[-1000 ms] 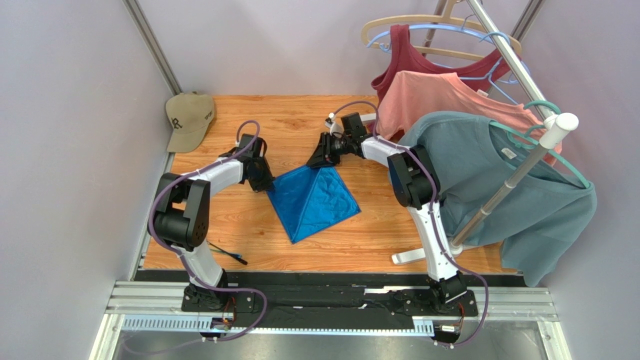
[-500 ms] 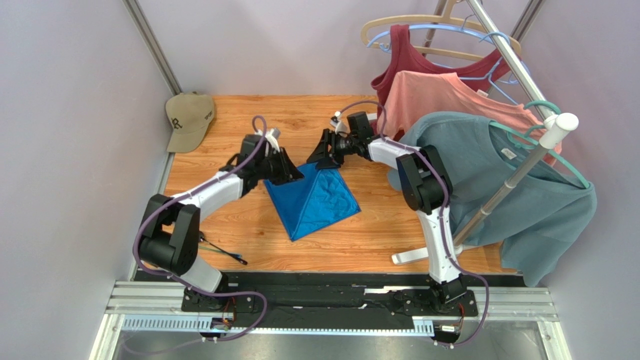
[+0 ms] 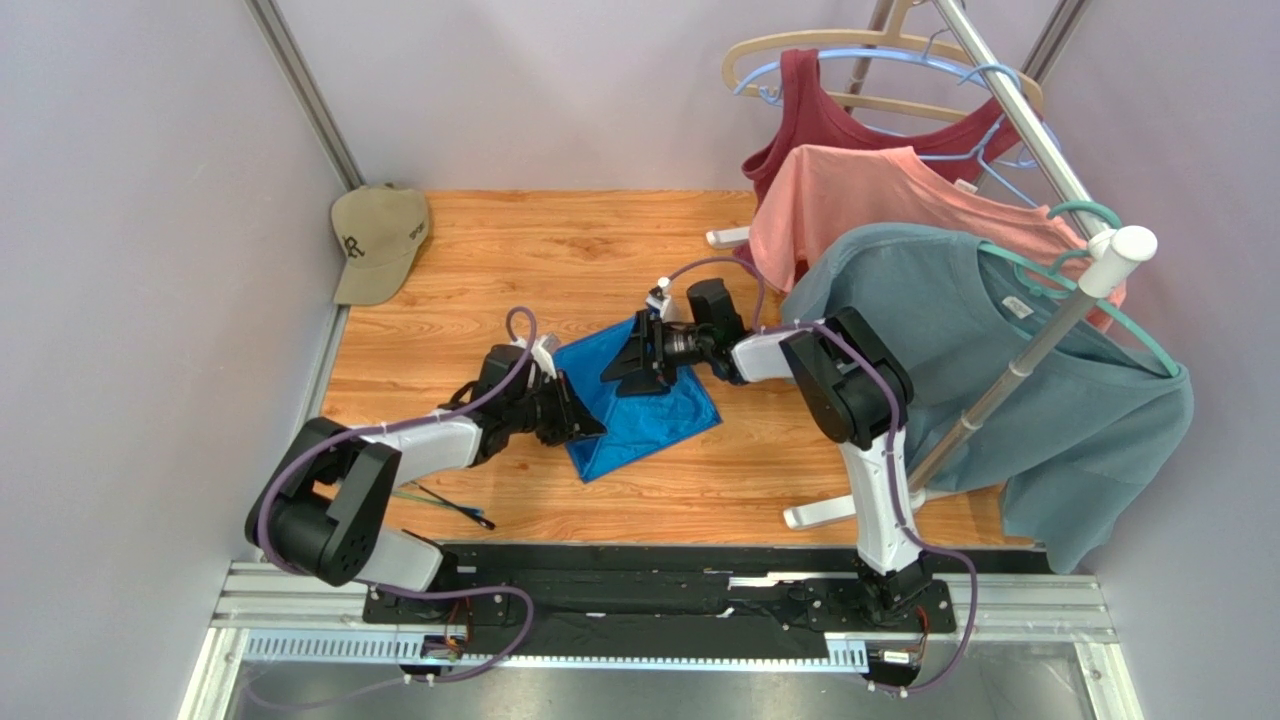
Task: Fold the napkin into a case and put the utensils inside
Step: Smooth out the upper triangle-folded napkin at the center of the board.
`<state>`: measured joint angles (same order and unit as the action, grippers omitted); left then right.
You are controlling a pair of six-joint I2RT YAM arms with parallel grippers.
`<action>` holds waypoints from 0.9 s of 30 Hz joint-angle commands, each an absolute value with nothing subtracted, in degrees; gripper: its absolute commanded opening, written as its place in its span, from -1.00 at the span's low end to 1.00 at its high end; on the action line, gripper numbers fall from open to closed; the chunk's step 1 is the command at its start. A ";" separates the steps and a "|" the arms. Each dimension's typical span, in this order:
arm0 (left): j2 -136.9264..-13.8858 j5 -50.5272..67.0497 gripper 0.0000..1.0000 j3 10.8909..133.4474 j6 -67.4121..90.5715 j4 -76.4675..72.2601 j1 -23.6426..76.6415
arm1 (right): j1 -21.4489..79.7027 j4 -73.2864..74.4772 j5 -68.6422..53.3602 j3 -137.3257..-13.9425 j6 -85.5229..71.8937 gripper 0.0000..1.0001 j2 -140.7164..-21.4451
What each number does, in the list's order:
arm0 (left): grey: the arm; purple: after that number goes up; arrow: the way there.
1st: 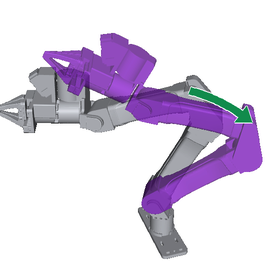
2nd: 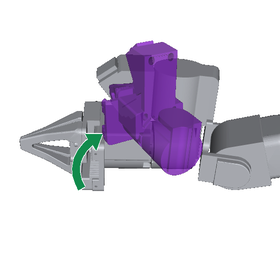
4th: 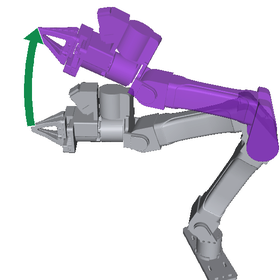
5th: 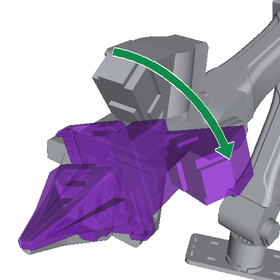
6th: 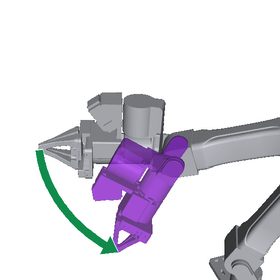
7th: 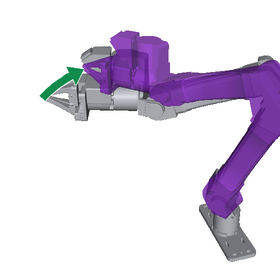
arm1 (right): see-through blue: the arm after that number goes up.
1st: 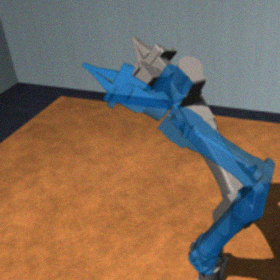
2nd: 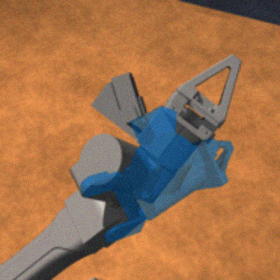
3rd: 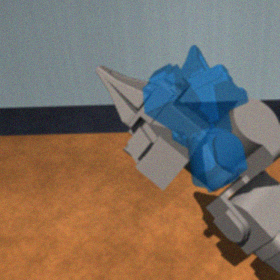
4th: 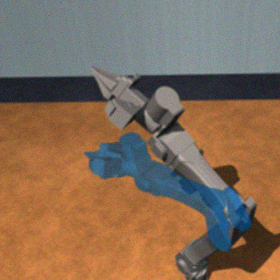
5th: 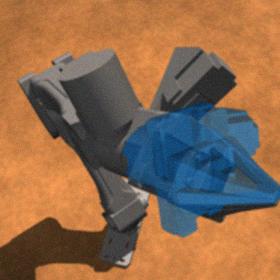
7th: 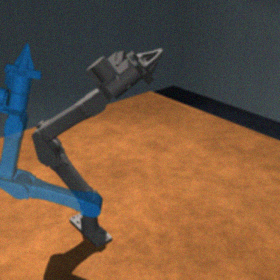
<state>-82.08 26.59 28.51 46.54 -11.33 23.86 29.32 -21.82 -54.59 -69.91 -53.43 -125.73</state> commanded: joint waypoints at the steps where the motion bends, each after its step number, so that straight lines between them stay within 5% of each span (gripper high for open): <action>1: -80.25 24.35 -0.74 25.85 48.33 -14.94 23.99 | 30.50 -32.25 -56.78 -67.15 -57.04 0.33 -121.38; 16: -79.45 18.98 -0.74 16.53 53.70 -20.91 24.61 | 34.10 -37.87 -58.18 -63.11 -59.41 0.34 -122.60; 27: -79.46 18.19 -0.77 14.07 55.10 -21.18 24.70 | 29.98 -32.62 -57.66 -71.44 -55.12 0.33 -130.33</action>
